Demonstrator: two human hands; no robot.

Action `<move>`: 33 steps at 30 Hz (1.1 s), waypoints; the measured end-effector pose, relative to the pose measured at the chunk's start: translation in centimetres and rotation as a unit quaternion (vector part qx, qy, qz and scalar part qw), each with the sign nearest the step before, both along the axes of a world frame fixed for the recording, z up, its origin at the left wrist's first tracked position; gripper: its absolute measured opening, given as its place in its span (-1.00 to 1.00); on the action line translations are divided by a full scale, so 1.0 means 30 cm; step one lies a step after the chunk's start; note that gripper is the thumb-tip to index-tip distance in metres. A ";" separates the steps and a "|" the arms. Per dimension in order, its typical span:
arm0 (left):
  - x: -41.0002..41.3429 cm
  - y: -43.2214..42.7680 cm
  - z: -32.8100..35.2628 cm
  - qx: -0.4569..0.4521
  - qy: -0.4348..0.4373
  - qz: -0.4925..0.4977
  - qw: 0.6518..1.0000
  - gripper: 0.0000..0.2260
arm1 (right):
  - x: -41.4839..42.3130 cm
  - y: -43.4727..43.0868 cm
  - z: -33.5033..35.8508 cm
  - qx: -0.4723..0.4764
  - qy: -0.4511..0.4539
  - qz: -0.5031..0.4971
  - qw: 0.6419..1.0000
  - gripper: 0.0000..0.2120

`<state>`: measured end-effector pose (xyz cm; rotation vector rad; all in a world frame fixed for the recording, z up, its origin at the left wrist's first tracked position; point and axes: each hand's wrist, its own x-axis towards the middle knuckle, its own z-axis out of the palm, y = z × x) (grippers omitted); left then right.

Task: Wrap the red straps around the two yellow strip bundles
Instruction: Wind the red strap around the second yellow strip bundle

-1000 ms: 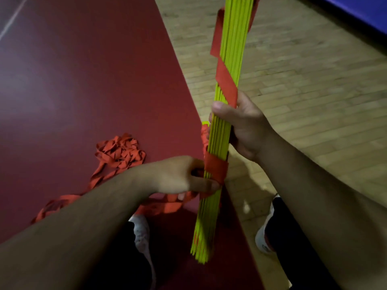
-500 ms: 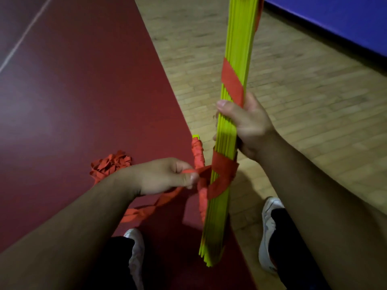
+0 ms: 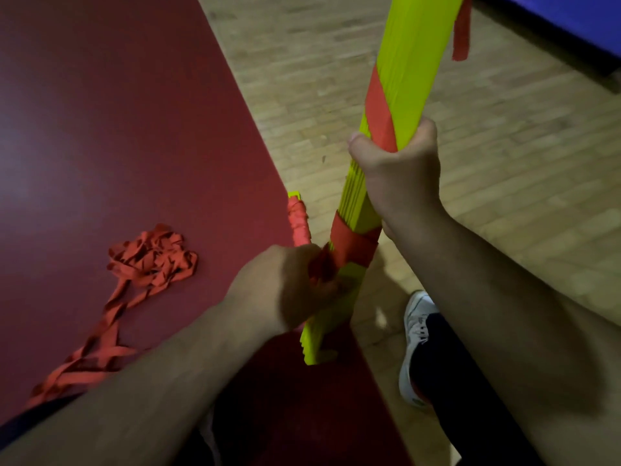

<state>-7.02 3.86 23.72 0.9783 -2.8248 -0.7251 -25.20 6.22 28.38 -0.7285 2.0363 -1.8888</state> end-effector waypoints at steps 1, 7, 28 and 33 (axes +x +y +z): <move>-0.005 0.009 -0.011 0.003 -0.006 0.008 1.000 -0.59 | 0.003 -0.004 -0.002 0.004 -0.005 -0.010 1.000 -0.62; -0.021 0.027 -0.005 0.045 -0.027 0.092 0.994 -0.57 | 0.050 -0.041 0.027 -0.028 -0.099 -0.014 0.995 -0.67; 0.098 -0.084 0.046 0.198 0.041 -0.026 0.979 -0.69 | 0.079 -0.041 0.056 -0.064 -0.261 0.343 0.900 -0.94; 0.098 -0.083 0.036 0.110 -0.032 0.018 0.993 -0.65 | 0.087 -0.053 0.046 -0.066 -0.190 0.248 0.948 -0.83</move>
